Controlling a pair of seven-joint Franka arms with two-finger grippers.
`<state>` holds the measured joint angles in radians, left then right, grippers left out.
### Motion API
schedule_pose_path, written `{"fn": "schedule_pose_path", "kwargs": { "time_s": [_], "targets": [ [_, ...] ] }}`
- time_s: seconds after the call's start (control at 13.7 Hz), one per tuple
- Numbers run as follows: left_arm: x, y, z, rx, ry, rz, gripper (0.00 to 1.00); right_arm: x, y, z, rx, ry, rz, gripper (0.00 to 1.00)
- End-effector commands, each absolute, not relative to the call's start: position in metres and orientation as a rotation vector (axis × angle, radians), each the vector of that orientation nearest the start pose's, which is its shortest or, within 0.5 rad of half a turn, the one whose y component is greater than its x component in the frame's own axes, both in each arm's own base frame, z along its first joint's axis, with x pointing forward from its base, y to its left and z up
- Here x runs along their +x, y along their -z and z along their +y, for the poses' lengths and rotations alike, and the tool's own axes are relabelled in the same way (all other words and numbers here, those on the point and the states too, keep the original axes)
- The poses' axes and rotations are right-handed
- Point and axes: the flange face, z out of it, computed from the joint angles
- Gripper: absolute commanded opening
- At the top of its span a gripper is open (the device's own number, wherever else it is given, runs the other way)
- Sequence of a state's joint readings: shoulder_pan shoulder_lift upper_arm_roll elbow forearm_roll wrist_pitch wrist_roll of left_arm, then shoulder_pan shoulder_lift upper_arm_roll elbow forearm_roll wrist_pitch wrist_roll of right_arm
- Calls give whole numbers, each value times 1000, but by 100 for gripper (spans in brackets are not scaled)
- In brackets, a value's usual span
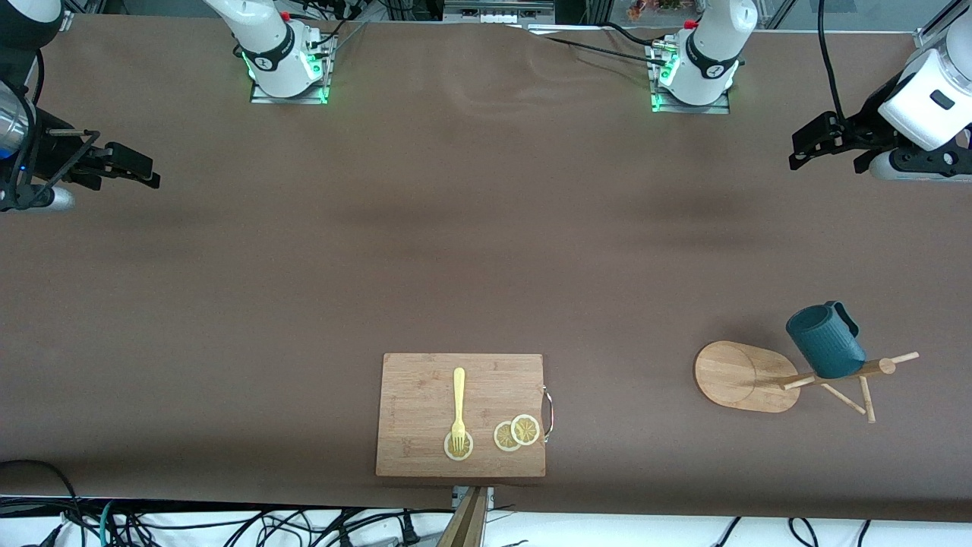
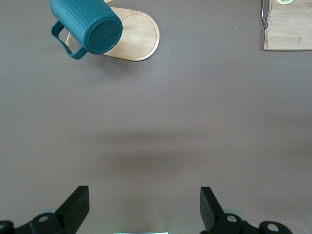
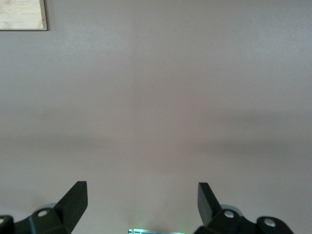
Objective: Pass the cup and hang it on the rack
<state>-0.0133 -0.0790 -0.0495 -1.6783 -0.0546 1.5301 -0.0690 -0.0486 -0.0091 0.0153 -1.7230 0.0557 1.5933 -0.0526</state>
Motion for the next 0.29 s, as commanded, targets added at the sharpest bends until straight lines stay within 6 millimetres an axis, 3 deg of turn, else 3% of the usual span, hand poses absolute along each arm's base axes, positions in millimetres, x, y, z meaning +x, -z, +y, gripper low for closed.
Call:
{"fn": "schedule_pose_path", "kwargs": {
  "time_s": [0.0,0.22],
  "targets": [
    [526,-619,-37,-3175,-101,23,100,547,-565,-9,-3060,-185,-40,100],
    [526,-618,-37,-3178,-103,20,100,547,-565,-9,-3061,-185,-40,100]
  ]
}}
